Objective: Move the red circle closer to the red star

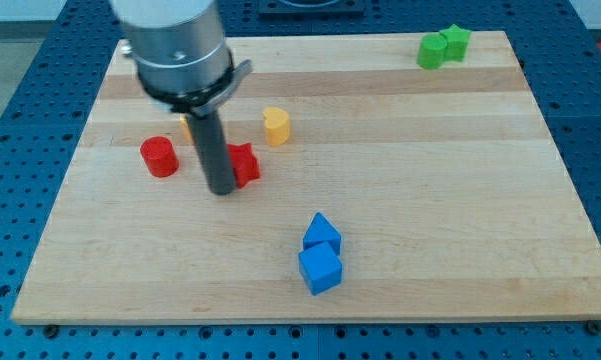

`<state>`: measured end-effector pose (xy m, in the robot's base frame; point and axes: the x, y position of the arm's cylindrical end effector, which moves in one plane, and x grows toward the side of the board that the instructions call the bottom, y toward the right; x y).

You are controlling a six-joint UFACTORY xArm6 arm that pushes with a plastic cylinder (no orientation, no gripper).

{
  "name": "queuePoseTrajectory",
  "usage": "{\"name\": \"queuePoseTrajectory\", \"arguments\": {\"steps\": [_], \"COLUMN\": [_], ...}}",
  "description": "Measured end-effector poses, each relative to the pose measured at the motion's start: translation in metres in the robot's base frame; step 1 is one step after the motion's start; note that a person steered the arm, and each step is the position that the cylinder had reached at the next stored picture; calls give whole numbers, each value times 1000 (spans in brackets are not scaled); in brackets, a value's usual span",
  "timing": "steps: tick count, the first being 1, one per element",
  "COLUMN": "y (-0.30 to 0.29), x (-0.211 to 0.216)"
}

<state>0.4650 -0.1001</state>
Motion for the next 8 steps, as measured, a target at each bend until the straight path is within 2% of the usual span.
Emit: {"name": "queuePoseTrajectory", "arguments": {"steps": [1,2,3,4,5,6,8], "y": [-2,-33,-83,-126,-137,-132,-77], "x": [-4,40,62,26,-13,-13,-19]}}
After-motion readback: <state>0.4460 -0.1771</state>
